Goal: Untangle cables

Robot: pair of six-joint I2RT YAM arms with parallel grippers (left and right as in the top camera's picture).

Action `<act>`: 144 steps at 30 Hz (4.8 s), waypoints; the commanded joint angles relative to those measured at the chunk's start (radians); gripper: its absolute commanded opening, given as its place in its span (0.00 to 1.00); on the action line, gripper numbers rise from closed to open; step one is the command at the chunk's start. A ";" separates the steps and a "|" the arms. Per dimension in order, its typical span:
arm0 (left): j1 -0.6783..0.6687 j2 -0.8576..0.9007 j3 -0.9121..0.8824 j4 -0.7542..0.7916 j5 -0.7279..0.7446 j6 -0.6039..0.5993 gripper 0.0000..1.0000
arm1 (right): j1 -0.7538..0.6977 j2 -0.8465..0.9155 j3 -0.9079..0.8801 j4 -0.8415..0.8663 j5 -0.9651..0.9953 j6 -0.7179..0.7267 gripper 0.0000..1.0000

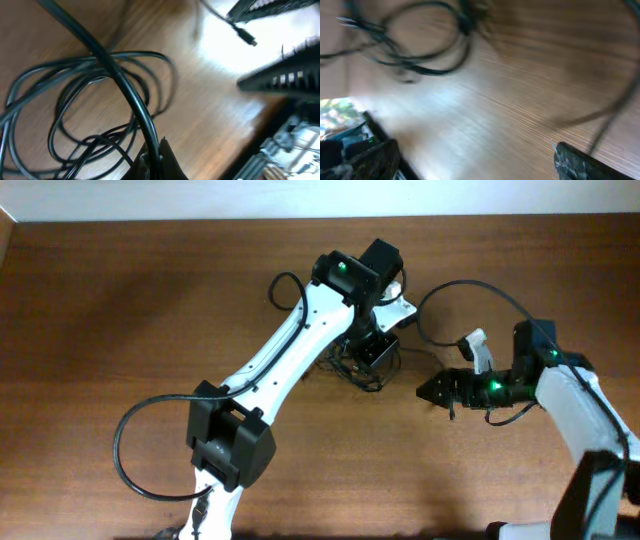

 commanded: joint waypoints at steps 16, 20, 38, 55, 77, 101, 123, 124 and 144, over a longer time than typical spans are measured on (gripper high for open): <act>0.188 0.001 0.002 0.038 0.990 0.158 0.00 | 0.002 -0.026 -0.005 0.201 -0.225 0.333 0.68; 0.188 0.001 0.002 0.047 1.027 0.146 0.00 | 0.065 -0.026 -0.006 0.225 -0.190 0.386 0.68; 0.383 0.001 0.002 0.024 0.916 0.071 0.00 | 0.196 -0.020 -0.006 0.185 0.769 0.599 0.04; 0.677 0.001 0.002 -0.157 0.859 0.163 0.00 | -0.046 0.051 -0.008 0.162 0.899 0.598 0.04; 0.405 0.000 -0.195 0.074 0.459 -0.054 0.88 | -0.044 0.051 -0.008 0.170 0.261 0.312 0.04; -0.087 0.172 -0.200 0.401 0.218 -0.378 0.29 | -0.044 0.051 -0.027 0.165 0.420 0.419 0.06; -0.144 0.220 -0.165 0.436 -0.098 -0.422 0.00 | -0.044 0.051 -0.027 0.166 0.417 0.418 0.04; -0.123 0.218 -0.150 0.435 -0.097 -0.422 0.00 | -0.044 0.051 -0.027 0.166 0.417 0.418 0.04; -0.097 0.325 -0.140 0.452 0.160 -0.422 0.00 | -0.044 0.051 -0.027 0.166 0.417 0.418 0.04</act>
